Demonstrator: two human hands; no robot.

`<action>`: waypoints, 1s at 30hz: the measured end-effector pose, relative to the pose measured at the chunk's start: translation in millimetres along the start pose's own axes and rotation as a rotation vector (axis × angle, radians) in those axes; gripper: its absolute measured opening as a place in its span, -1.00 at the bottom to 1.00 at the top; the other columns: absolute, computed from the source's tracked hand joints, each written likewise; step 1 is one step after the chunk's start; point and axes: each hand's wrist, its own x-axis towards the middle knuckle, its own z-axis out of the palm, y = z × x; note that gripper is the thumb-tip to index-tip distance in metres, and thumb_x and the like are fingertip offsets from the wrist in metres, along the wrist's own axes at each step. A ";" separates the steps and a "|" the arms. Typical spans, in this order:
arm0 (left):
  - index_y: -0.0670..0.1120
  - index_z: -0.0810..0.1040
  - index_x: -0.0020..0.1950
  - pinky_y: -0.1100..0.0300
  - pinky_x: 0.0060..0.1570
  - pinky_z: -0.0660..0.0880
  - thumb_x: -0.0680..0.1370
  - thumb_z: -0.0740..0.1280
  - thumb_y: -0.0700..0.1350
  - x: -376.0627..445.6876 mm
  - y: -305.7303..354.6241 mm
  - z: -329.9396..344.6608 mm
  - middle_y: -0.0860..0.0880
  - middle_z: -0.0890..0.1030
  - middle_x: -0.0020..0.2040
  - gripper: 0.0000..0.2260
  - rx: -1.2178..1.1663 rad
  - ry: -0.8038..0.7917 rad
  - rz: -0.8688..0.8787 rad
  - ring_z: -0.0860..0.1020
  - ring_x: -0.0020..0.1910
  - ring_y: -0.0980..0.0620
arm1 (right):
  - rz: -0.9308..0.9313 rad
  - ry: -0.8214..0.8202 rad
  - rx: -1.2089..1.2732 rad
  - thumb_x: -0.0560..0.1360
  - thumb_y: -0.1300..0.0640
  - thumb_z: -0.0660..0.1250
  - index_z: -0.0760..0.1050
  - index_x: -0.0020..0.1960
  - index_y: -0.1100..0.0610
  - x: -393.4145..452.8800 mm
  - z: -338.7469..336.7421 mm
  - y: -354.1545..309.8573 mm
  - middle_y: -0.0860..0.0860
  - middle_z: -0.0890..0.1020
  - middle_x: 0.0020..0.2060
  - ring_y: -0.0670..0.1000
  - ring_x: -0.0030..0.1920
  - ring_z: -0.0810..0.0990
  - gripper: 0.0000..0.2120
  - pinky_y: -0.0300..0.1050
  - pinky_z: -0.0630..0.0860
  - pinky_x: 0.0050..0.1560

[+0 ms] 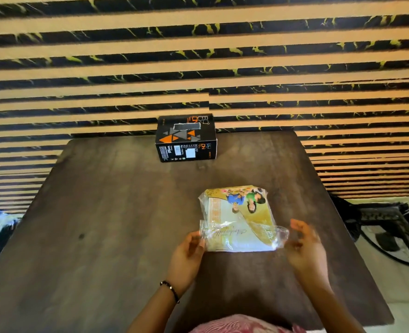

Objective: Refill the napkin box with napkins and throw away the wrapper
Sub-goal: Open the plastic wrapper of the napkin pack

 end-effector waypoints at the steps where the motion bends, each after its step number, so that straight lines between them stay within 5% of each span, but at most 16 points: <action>1: -0.05 0.48 0.05 0.47 -0.17 0.44 0.55 0.25 -0.28 -1.8 1.1 -0.7 0.11 0.60 -0.14 -0.83 -0.015 -0.005 0.010 0.57 -0.20 0.23 | -0.049 0.012 -0.008 0.41 0.36 0.33 0.46 0.20 0.15 2.0 -1.6 -8.4 0.02 0.53 0.05 0.05 -0.19 0.56 -0.62 -0.23 0.43 -0.24; 4: -0.02 0.49 0.00 0.44 -0.16 0.46 0.53 0.27 -0.22 -3.1 4.2 0.4 0.11 0.62 -0.14 -0.88 -0.051 -0.053 0.018 0.57 -0.23 0.28 | -0.173 -0.026 -0.036 0.43 0.36 0.32 0.54 0.08 0.13 11.6 8.1 -27.1 0.00 0.64 -0.04 -0.01 -0.18 0.59 -0.73 -0.33 0.46 -0.21; 8: 0.01 0.50 -0.12 0.33 -0.22 0.41 0.36 0.24 0.02 -7.0 -0.4 -1.8 0.07 0.55 -0.30 -0.84 -0.046 -0.081 0.027 0.47 -0.35 0.25 | -0.199 -0.239 -0.288 0.47 0.20 0.27 0.50 0.20 0.09 25.5 36.2 -38.1 0.06 0.61 0.14 0.09 0.14 0.54 -0.69 -0.10 0.47 0.13; 12: 0.02 0.50 -0.11 0.37 -0.20 0.41 0.49 0.27 -0.15 -13.3 -2.7 -6.3 0.04 0.53 -0.26 -0.94 0.008 -0.123 0.035 0.47 -0.28 0.23 | -0.142 -0.344 -0.563 0.50 0.03 0.21 0.37 0.32 0.02 29.8 53.4 -42.6 0.01 0.46 0.30 0.11 0.31 0.35 -0.61 0.04 0.39 0.25; 15: 0.05 0.47 -0.01 0.35 -0.10 0.43 0.53 0.29 -0.22 -10.4 -1.3 -12.5 0.02 0.57 -0.01 -0.84 0.063 -0.125 0.055 0.54 -0.06 0.11 | -0.123 -0.317 -0.594 0.49 0.02 0.23 0.38 0.30 0.02 29.6 59.8 -43.7 0.03 0.45 0.29 0.13 0.30 0.32 -0.62 0.04 0.38 0.22; 19: -0.08 0.31 0.35 0.31 0.14 0.33 0.51 0.31 -0.07 8.8 10.1 -20.6 0.02 0.42 0.29 -0.57 0.335 -0.163 0.197 0.44 0.24 0.06 | -0.087 -0.281 -0.563 0.47 0.00 0.26 0.44 0.23 0.00 32.7 60.4 -45.3 0.06 0.54 0.20 0.13 0.26 0.37 -0.66 -0.01 0.38 0.19; 24: -0.10 0.14 0.46 0.13 0.36 0.26 0.43 0.26 0.10 35.3 35.8 -10.0 -0.06 0.30 0.42 -0.33 0.559 -0.297 0.424 0.32 0.37 -0.02 | -0.123 -0.301 -0.598 0.43 -0.01 0.31 0.50 0.09 -0.03 40.0 62.4 -46.0 0.04 0.61 0.08 0.11 0.18 0.47 -0.76 -0.06 0.33 0.17; 28: -0.09 0.10 0.48 0.07 0.42 0.19 0.36 0.21 0.16 44.7 30.9 7.6 -0.06 0.28 0.46 -0.25 0.701 -0.371 0.384 0.27 0.43 -0.02 | -0.071 -0.329 -0.495 0.43 0.05 0.31 0.52 -0.16 -0.08 47.1 61.2 -45.0 -0.03 0.64 -0.02 0.08 0.08 0.54 -0.96 -0.12 0.37 0.05; 30: -0.06 0.05 0.49 0.03 0.45 0.05 0.38 0.26 0.17 47.7 25.9 11.5 -0.03 0.20 0.50 -0.22 0.819 -0.399 0.361 0.18 0.47 -0.01 | -0.072 -0.325 -0.420 0.42 0.09 0.30 0.46 -0.31 -0.09 47.7 60.8 -42.5 -0.08 0.65 -0.11 0.04 -0.02 0.57 -0.85 -0.16 0.40 -0.06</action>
